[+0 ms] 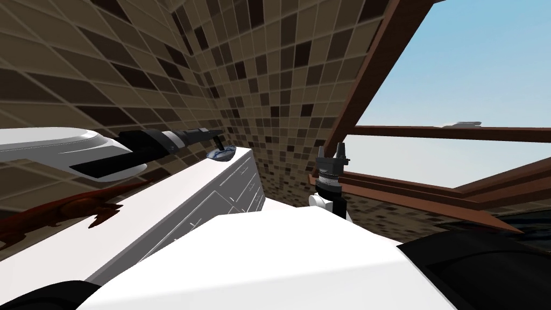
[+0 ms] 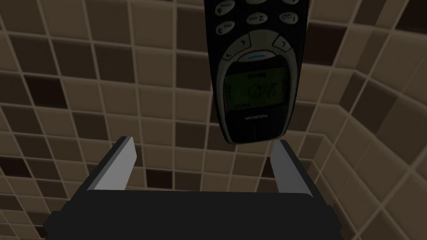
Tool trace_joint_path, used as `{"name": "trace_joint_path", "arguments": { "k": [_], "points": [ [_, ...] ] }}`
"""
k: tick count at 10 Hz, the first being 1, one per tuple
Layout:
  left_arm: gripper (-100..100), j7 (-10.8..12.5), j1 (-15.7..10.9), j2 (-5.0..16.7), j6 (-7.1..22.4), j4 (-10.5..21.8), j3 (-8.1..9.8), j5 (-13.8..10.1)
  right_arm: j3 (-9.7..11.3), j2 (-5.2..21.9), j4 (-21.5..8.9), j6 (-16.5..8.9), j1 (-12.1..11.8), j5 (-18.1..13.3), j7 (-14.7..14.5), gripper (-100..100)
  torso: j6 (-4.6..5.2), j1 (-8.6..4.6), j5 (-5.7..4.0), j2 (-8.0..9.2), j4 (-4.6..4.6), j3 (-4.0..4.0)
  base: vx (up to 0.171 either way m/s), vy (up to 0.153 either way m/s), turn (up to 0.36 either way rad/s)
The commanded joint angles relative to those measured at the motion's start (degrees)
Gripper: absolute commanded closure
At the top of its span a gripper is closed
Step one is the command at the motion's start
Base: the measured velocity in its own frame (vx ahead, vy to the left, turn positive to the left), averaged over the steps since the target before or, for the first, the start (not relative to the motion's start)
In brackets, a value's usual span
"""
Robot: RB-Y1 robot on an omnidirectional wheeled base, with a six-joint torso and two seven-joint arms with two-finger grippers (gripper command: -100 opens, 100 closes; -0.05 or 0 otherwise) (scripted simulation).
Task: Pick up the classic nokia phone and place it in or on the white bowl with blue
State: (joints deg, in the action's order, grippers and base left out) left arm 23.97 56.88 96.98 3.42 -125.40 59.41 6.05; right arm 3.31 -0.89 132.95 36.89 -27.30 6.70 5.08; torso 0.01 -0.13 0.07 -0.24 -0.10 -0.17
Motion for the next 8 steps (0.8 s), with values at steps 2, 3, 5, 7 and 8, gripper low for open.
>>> {"name": "trace_joint_path", "arguments": {
  "k": [2, 3, 5, 7, 8],
  "points": [
    [-100, 0.76, -0.34, 1.56, 0.37, 0.19, 0.44, -0.33, 0.0, 0.0, 0.0, 0.0, 0.0, 0.0, 0.0, 0, 0.0, -0.02, 0.0, 0.0, -0.01, -0.01, 0.017, -0.018, 0.048],
    [0, 0.93, -0.4, 1.7, 0.41, 0.23, 0.45, -0.35, 0.0, 0.0, 0.0, 0.0, 0.01, 0.0, 0.0, 0, 0.0, 0.04, 0.02, 0.05, 0.0, 0.02, 0.0, 0.0, 0.0],
    [0, 0.91, -0.39, 1.69, 0.4, 0.22, 0.45, -0.35, 0.0, 0.0, 0.0, 0.0, 0.01, 0.0, 0.0, 0, 0.0, 0.1, 0.03, 0.1, 0.02, 0.05, 0.0, 0.0, 0.0],
    [0, 0.91, -0.39, 1.69, 0.4, 0.22, 0.45, -0.35, 0.0, 0.0, 0.0, 0.0, 0.01, 0.0, 0.0, 0, 0.0, 0.11, 0.04, 0.11, 0.02, 0.06, 0.0, 0.0, 0.0],
    [0, 0.91, -0.39, 1.69, 0.4, 0.22, 0.45, -0.35, 0.0, 0.0, 0.0, 0.0, 0.01, 0.0, 0.0, 0, 0.0, 0.11, 0.04, 0.11, 0.02, 0.06, 0.0, 0.0, 0.0]
  ]
}}
